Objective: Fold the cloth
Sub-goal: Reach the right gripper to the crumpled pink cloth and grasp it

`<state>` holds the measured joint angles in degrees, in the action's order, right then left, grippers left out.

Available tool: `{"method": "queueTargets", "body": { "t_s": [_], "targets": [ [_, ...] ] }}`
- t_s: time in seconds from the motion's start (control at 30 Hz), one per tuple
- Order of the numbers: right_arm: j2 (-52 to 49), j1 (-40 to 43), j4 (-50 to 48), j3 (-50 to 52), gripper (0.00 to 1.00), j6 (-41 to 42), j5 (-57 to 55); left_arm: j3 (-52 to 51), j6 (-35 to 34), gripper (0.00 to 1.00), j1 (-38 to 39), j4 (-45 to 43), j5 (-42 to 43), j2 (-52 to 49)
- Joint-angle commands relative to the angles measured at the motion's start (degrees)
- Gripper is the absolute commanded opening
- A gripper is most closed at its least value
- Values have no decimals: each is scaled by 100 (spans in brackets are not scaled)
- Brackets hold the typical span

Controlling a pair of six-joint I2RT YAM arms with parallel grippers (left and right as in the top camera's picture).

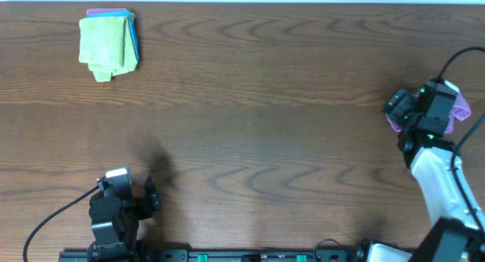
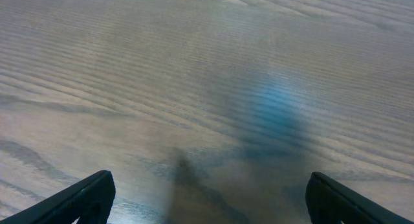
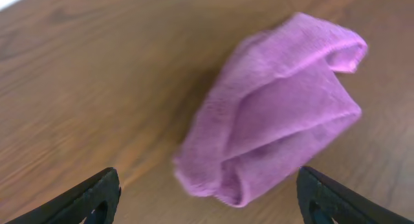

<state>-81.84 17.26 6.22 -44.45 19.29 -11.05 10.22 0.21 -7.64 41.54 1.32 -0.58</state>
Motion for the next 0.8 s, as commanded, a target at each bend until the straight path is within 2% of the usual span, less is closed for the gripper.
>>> {"method": "queueTargets", "body": {
  "t_s": [0.0,0.23,0.47,0.63,0.77],
  "targets": [
    [-251,433,-15,-109,88,184,74,-98,-17,95,26,63,15,33],
    [-1121,1290,-763,-109,88,-177,1478,-98,-17,95,26,63,15,33],
    [-1784,1261,-1681,-149,86,-33,2671,-98,-17,96,26,63,15,33],
    [-1902,1117,-2031,-238,85,153,2796,-98,-17,95,26,63,15,33],
    [-1932,1038,-2090,-337,78,321,2811,-98,-17,95,26,63,15,33]
  ]
}}
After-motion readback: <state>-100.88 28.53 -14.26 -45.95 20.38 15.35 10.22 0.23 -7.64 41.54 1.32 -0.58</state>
